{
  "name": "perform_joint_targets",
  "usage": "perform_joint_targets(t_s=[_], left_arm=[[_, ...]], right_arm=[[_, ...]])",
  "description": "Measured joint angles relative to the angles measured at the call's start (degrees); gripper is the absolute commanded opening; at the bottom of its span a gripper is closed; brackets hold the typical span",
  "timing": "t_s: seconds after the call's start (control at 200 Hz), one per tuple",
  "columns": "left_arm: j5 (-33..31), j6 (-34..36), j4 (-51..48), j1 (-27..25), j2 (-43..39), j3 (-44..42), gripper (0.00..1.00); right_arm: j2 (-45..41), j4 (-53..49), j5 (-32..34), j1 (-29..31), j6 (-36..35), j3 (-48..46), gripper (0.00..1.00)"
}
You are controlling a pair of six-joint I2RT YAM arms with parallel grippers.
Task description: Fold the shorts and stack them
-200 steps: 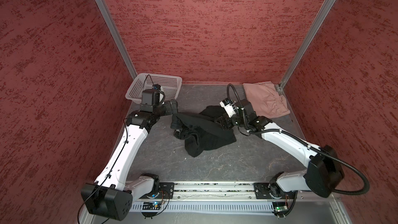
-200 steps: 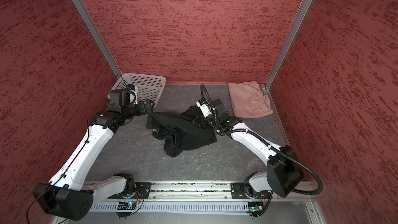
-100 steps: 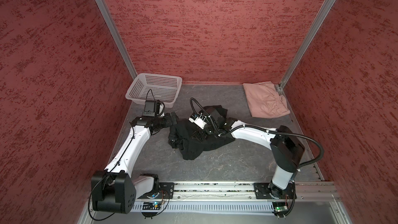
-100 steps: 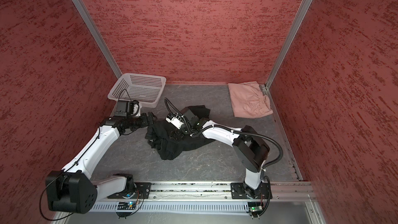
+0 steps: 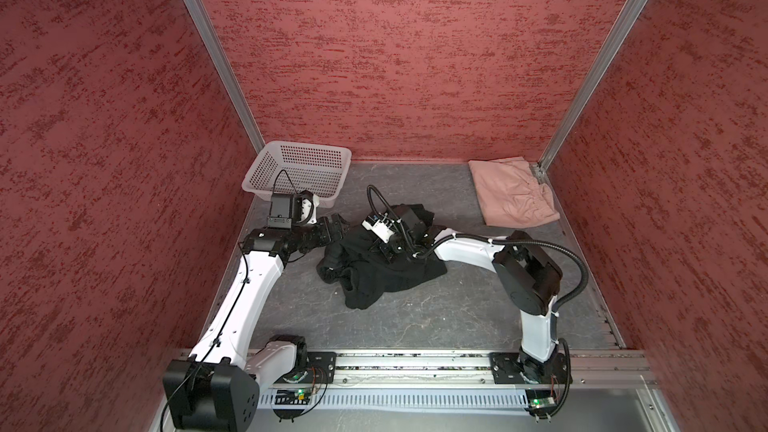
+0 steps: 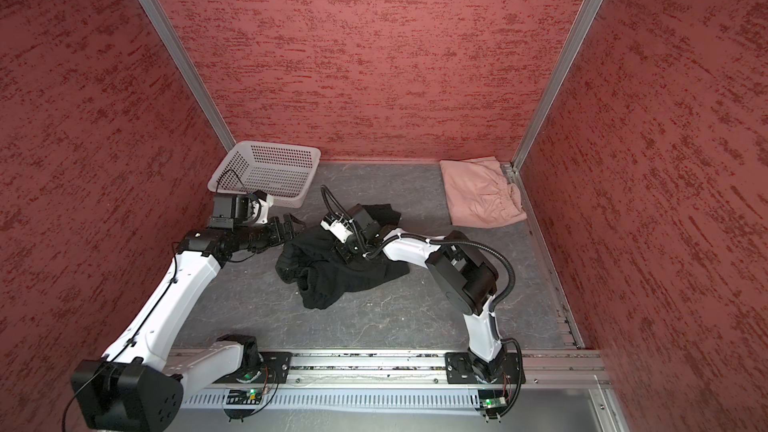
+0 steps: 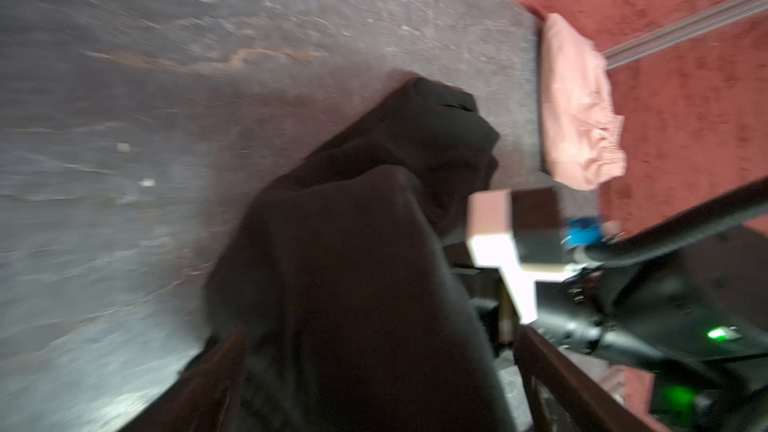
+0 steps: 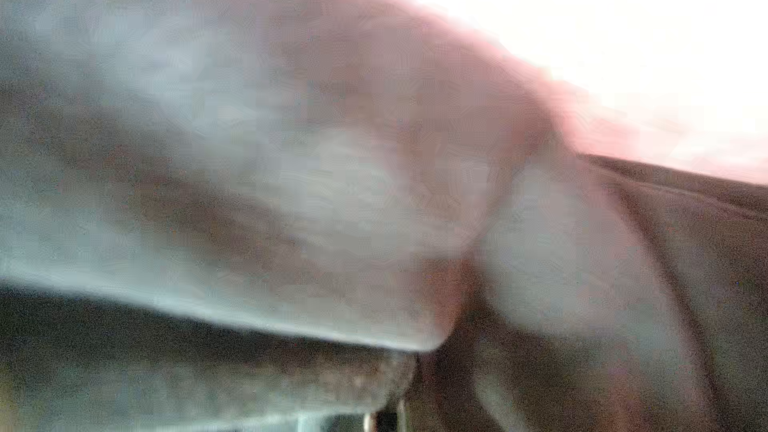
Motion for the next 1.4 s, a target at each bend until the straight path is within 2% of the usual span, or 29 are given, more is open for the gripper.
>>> perform_joint_targets(t_s=[0.115, 0.23, 0.316, 0.406, 0.606, 0.822, 0.927, 1.127, 1.398], left_arm=[[-7.63, 1.62, -4.70, -1.51, 0.15, 4.98, 0.99], [-17.92, 2.86, -6.60, -6.21, 0.13, 10.27, 0.99], [-24.33, 3.32, -6.73, -8.94, 0.48, 11.08, 0.99], [-27.54, 3.52, -6.32, -9.42, 1.57, 10.29, 0.99], [-26.29, 3.67, -4.04, -9.88, 1.75, 6.05, 0.99], [-17.75, 5.35, 0.92, -15.37, -5.40, -4.44, 0.99], [-14.49, 6.88, 3.21, -18.71, -6.12, -6.88, 0.99], [-16.06, 11.10, 6.95, -26.60, 1.73, -7.26, 0.99], [-22.84, 13.46, 5.57, -30.93, 14.32, -3.74, 1.00]], right_arm=[[-3.96, -1.90, 3.58, -2.29, -0.90, -0.44, 0.00], [-7.32, -4.57, 7.63, -3.82, -1.29, -3.78, 0.00], [-10.19, -6.51, 8.74, -4.57, -0.96, -7.85, 0.00], [-13.70, -8.15, 9.09, -4.72, -0.17, -10.80, 0.00], [-16.46, -9.29, 8.76, -6.01, 1.95, -8.72, 0.00], [-8.55, -9.46, 3.54, -11.91, 4.35, 2.47, 0.00], [-4.46, -10.91, 0.17, -13.77, 3.76, 7.56, 0.00], [-1.25, -14.71, -3.82, -14.62, 2.23, 11.76, 0.00], [-2.43, -15.28, -5.35, -14.71, 1.90, 9.20, 0.01]])
